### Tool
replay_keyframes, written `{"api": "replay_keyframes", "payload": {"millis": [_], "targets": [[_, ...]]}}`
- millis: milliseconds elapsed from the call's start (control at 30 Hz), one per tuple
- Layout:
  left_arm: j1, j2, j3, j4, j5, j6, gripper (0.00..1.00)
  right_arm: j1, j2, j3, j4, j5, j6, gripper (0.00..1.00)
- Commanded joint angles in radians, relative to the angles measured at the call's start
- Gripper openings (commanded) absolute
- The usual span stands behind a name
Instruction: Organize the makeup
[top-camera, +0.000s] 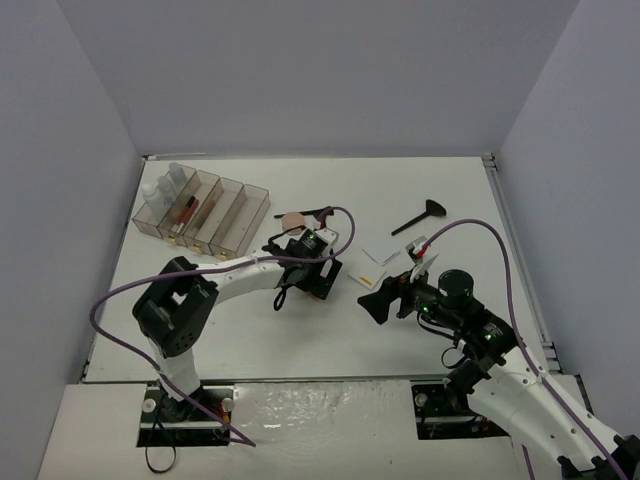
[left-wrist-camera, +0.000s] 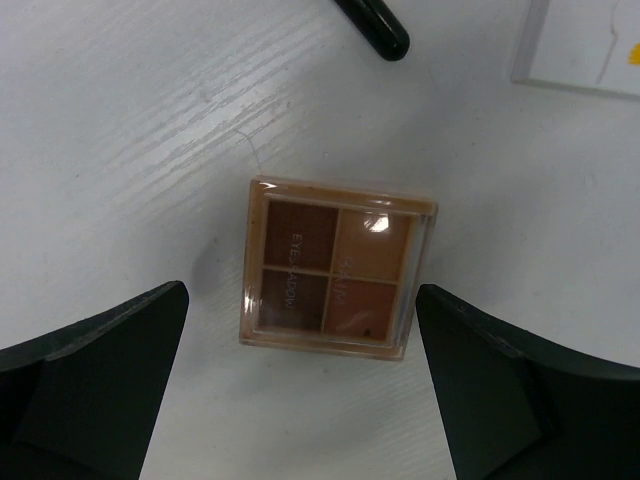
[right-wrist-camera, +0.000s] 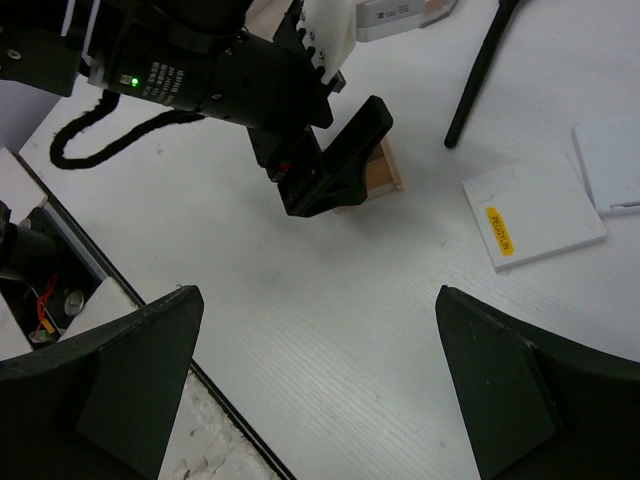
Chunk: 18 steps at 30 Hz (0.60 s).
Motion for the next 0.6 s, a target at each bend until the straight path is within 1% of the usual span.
{"api": "replay_keyframes", "payload": {"millis": [0, 167, 233, 300, 400, 433, 500, 567], "targets": [[-0.009, 0.024, 0.096, 0.03, -0.011, 0.001, 0.97, 0.002, -0.006, 0.041, 0.026, 0.01, -0.001, 1.0], [-0.052, 0.069, 0.122, -0.005, -0.035, -0.005, 0.96, 0.002, -0.006, 0.04, 0.024, 0.015, -0.001, 1.0], [-0.056, 0.081, 0.125, -0.021, -0.027, -0.025, 0.93, 0.002, -0.003, 0.041, 0.024, 0.015, -0.003, 1.0], [-0.056, 0.078, 0.12, -0.03, -0.021, -0.035, 0.88, 0.003, 0.001, 0.046, 0.024, 0.014, -0.007, 1.0], [-0.056, 0.057, 0.095, -0.009, -0.009, -0.045, 0.79, 0.002, 0.007, 0.049, 0.024, 0.014, -0.011, 1.0], [-0.056, 0.05, 0.086, -0.002, 0.0, -0.044, 0.74, 0.002, 0.008, 0.047, 0.024, 0.015, -0.012, 1.0], [-0.056, 0.035, 0.092, -0.024, -0.011, -0.031, 0.6, 0.002, 0.008, 0.045, 0.023, 0.015, -0.012, 1.0], [-0.055, 0.017, 0.112, -0.07, -0.034, -0.01, 0.49, 0.002, 0.008, 0.043, 0.024, 0.015, -0.009, 1.0]]}}
